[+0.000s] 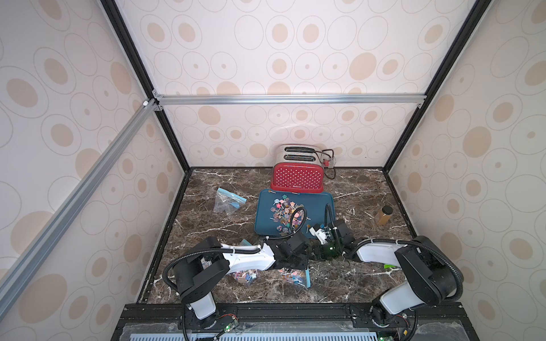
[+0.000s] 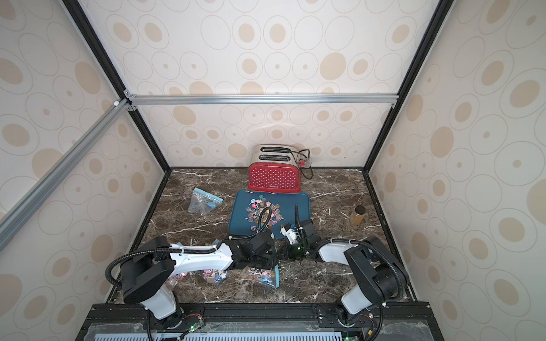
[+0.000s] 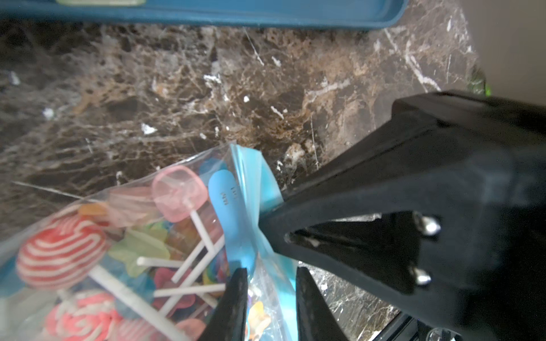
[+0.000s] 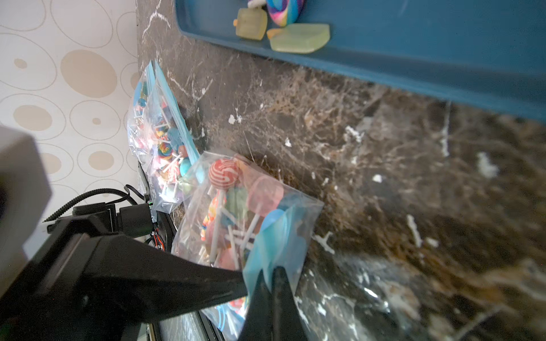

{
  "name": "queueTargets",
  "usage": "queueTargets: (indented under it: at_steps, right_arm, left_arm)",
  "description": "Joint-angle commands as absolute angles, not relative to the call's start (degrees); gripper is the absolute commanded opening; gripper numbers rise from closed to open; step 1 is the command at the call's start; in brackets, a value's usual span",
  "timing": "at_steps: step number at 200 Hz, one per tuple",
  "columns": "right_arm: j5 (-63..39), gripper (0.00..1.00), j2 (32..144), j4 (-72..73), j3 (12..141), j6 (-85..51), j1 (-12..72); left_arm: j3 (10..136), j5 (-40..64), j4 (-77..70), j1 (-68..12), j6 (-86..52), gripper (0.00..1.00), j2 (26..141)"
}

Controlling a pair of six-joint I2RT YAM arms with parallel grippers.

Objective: Pour candies out of the ziploc bag
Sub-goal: Open the ziploc bag at the center of the board.

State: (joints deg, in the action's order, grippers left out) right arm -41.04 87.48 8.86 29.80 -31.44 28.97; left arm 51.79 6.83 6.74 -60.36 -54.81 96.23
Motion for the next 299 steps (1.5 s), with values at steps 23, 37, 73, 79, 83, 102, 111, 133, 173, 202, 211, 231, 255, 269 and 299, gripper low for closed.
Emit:
queueTargets:
  at_steps: [23,37,73,79,83,102,111,133,173,202,211,231,255,269,299]
  right_arm:
    - [-41.92,0.0,86.4,8.96,28.73,-30.53,29.84]
    - [-41.75,0.0,86.4,9.0,28.63,-30.51,29.86]
    - [-41.75,0.0,86.05,8.96,28.65,-30.76,29.8]
    - [-41.78,0.0,86.02,8.96,28.66,-30.71,29.79]
    - [-41.77,0.0,85.95,8.96,28.7,-30.75,29.84]
    - [-41.58,0.0,85.84,8.96,28.6,-30.76,29.89]
    - [-41.55,0.0,85.78,8.95,28.56,-30.87,29.89]
    - [-41.47,0.0,85.8,9.04,28.48,-30.95,30.04]
    - [-39.25,0.0,85.43,7.07,28.47,-30.69,30.39]
    - [-32.42,0.0,84.1,0.65,29.69,-29.76,31.83]
    - [-29.4,0.0,83.53,-2.12,30.37,-29.3,32.6]
    - [-23.03,0.0,82.67,-7.88,32.19,-28.63,34.25]
    - [-18.27,0.0,82.35,-11.34,33.5,-28.67,35.66]
    - [-16.11,0.0,82.44,-12.94,34.33,-28.87,36.46]
    - [-10.07,0.0,83.3,-16.94,36.32,-28.82,38.54]
  left_arm:
    - [52.49,5.18,7.14,-59.72,-54.93,0.19,96.88]
    - [52.38,5.03,7.21,-59.76,-55.01,0.15,96.9]
    - [52.6,5.27,7.45,-59.76,-55.07,0.1,97.68]
    - [52.71,5.4,7.43,-59.74,-55.03,0.1,97.81]
    - [52.73,5.45,7.46,-59.76,-55.02,0.1,97.97]
    - [53.25,5.79,7.43,-59.74,-54.94,0.1,98.62]
    - [53.48,6.04,7.44,-59.76,-54.94,0.1,98.99]
    - [53.78,6.18,7.47,-59.75,-54.85,0.09,99.41]
    - [54.03,5.34,8.42,-59.76,-55.03,0.0,99.06]
    - [54.18,4.41,9.24,-59.78,-55.54,0.0,98.62]
    - [54.36,3.93,9.77,-59.73,-55.76,0.0,98.46]
    - [55.14,2.88,10.86,-59.77,-56.4,0.0,98.46]
    - [56.02,2.05,11.15,-59.84,-57.2,0.0,98.74]
    - [56.41,1.43,11.14,-59.94,-57.69,0.0,98.86]
    - [57.22,0.05,11.8,-60.49,-58.7,0.0,99.14]
